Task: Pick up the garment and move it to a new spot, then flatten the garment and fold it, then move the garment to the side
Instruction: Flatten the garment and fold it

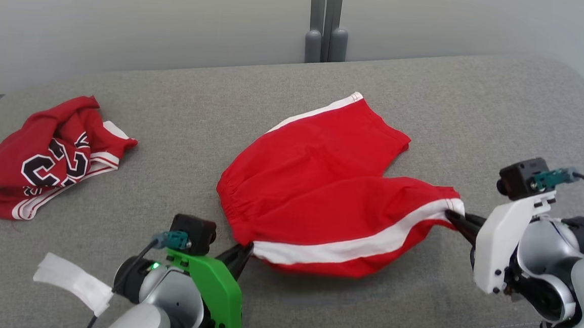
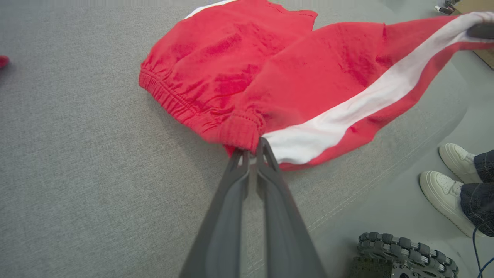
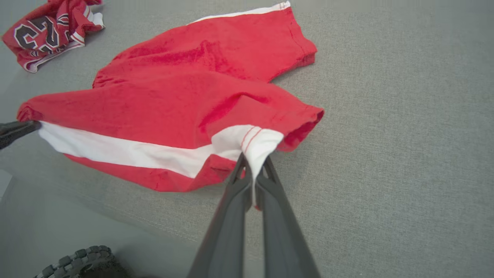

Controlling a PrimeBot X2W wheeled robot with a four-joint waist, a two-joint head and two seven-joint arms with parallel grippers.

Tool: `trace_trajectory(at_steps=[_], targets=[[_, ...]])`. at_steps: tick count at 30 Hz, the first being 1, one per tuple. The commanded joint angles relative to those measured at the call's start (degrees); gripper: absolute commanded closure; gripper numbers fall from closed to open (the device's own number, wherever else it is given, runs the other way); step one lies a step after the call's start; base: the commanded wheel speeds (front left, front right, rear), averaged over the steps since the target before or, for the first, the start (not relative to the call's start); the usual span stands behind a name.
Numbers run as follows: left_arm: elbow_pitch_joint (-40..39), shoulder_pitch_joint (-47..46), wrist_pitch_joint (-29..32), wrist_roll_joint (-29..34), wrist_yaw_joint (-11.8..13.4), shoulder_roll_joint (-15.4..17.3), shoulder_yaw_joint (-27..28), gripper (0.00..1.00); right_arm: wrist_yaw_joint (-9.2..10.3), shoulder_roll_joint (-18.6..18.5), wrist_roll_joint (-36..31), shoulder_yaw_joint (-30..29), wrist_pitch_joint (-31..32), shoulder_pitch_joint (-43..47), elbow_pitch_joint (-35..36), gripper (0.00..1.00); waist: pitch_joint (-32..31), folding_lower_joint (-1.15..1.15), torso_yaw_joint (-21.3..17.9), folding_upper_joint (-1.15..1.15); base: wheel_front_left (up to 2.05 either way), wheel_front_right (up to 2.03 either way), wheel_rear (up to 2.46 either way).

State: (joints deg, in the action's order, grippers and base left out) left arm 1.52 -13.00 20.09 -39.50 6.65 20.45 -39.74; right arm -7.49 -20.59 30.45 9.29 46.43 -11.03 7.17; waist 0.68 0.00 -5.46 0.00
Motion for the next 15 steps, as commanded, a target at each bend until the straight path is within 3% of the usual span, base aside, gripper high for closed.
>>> trace_trajectory(at_steps=[1,8,15], targets=[[-0.04,-2.21,0.02,0.02,0.29,-0.32,0.54,1.00,0.00,1.17,-1.07,-1.26,-0.48,-1.93,-0.48,1.00,0.99,0.00,0.39,0.00,0.00,0.00,0.00],[3.95,-9.43,-0.15,-0.53,0.03,-4.14,1.92,1.00,0.00,6.53,-4.72,-5.59,-2.42,-11.45,-6.38,1.00,5.54,0.00,2.05,0.00,0.00,0.00,0.00],[10.35,-18.32,-2.09,-0.05,-0.74,-7.96,3.36,1.00,0.00,8.30,-8.77,-7.64,-5.82,-21.93,-15.50,1.00,11.10,0.00,4.03,0.00,0.00,0.00,0.00]])
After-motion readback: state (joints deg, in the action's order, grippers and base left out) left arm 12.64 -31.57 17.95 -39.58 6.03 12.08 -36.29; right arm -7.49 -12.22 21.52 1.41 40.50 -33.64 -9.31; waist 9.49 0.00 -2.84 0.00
